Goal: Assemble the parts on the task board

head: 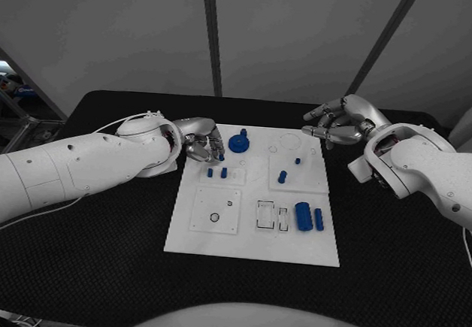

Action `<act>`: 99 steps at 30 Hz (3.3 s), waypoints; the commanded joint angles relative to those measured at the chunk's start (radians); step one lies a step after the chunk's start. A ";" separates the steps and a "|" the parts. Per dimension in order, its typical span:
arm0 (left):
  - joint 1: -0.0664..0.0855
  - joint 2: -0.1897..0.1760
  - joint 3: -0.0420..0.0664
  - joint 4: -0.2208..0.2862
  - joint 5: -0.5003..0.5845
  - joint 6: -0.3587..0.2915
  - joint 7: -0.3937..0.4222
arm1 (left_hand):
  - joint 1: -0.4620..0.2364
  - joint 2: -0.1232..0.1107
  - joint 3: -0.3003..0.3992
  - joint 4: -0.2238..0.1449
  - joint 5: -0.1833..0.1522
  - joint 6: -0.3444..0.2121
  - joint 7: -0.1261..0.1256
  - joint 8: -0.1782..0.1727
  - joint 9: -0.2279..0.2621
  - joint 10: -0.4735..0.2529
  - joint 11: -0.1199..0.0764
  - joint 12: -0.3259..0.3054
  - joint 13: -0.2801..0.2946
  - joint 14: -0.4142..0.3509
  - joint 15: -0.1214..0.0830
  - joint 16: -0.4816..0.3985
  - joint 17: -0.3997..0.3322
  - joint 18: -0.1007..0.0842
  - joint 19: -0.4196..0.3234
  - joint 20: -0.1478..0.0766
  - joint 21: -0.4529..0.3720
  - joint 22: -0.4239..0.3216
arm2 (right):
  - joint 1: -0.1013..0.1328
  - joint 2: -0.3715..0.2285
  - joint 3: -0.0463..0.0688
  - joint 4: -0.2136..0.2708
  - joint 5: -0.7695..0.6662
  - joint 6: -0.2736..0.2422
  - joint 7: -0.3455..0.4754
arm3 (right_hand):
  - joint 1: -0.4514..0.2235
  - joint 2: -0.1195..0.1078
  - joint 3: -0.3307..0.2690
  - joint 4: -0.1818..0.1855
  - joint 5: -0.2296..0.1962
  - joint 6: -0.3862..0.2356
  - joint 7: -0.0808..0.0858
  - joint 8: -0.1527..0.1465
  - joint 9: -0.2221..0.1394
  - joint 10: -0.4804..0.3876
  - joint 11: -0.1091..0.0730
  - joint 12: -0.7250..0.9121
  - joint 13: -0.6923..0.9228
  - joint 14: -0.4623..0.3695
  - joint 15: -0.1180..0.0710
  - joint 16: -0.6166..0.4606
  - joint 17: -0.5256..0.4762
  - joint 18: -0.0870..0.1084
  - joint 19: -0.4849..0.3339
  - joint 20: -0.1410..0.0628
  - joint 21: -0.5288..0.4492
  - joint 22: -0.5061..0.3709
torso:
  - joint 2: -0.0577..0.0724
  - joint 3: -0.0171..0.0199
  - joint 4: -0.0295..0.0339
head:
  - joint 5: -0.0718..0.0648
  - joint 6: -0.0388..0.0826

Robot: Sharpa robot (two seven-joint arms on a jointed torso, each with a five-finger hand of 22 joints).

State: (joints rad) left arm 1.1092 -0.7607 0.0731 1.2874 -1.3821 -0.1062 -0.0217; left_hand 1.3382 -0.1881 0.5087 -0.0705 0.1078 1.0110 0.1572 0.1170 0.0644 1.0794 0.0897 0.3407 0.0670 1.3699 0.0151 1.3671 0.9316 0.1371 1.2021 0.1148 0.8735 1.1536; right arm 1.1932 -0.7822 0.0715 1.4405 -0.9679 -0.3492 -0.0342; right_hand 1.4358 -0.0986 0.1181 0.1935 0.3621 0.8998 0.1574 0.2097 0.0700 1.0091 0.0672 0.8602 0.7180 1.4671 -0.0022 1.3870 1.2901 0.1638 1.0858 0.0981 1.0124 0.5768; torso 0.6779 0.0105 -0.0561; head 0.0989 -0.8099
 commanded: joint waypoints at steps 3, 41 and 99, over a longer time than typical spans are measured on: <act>0.001 -0.012 0.001 0.006 0.006 -0.018 0.007 | -0.006 -0.009 -0.008 0.001 -0.003 -0.005 0.000 -0.006 0.001 -0.018 0.005 -0.015 -0.002 -0.008 0.004 -0.008 -0.006 0.018 -0.005 0.004 -0.009 -0.002 | 0.001 -0.001 0.001 -0.010 -0.108 0.049 -0.024 | 0.029 -0.016 0.050 0.006 -0.002 0.023 0.000 0.008 -0.001 -0.021 0.001 -0.198 -0.161 0.016 -0.008 -0.049 -0.057 0.017 -0.002 -0.003 -0.032 -0.038 | 0.000 -0.0007 0.0007 | 0.001 0.002; -0.007 -0.234 0.021 0.233 1.187 -0.207 0.431 | -0.017 0.026 -0.021 0.002 -0.003 0.069 -0.002 -0.003 0.002 0.026 0.000 0.001 0.009 -0.260 0.003 -0.359 -0.530 0.045 -0.165 0.007 -0.304 -0.169 | -0.060 0.058 -0.011 -0.025 -0.832 0.116 -0.128 | 0.025 -0.084 0.241 -0.050 -0.138 0.140 -0.004 -0.039 -0.002 0.104 0.020 -0.696 -0.540 0.042 0.004 -0.022 -0.016 -0.003 0.074 0.006 0.050 0.080 | 0.002 -0.0002 0.0006 | -0.078 0.035; -0.008 -0.232 0.022 0.226 1.219 -0.197 0.426 | -0.005 0.035 -0.028 -0.008 -0.003 0.057 0.007 -0.013 0.001 0.014 0.006 0.002 0.009 -0.270 0.007 -0.384 -0.548 0.045 -0.168 0.009 -0.326 -0.184 | -0.092 0.114 -0.025 -0.062 -0.846 0.053 -0.150 | 0.059 -0.030 0.370 -0.184 -0.164 0.246 -0.029 -0.023 0.021 0.262 -0.013 -0.728 -0.555 0.054 -0.024 0.021 0.036 -0.022 0.124 -0.021 0.153 0.217 | 0.000 0.0007 -0.0003 | -0.071 0.015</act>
State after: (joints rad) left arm 1.1000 -0.9940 0.0934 1.5139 -0.1671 -0.3101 0.3995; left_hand 1.3292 -0.1602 0.4838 -0.0758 0.1078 1.0701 0.1591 0.1095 0.0666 1.0971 0.0898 0.3397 0.0745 1.1081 0.0196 0.9873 0.3856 0.1917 1.0395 0.1235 0.5520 0.9713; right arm 1.1009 -0.6681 0.0467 1.3714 -1.8051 -0.2572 -0.1803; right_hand 1.4915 -0.1345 0.4875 0.0135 0.1945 1.1447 0.1267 0.1914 0.0914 1.2491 0.0678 0.1370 0.1635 1.4668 -0.0166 1.4034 1.3080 0.1470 1.2047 0.0767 1.1606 0.7928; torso 0.6780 0.0110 -0.0564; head 0.0276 -0.7938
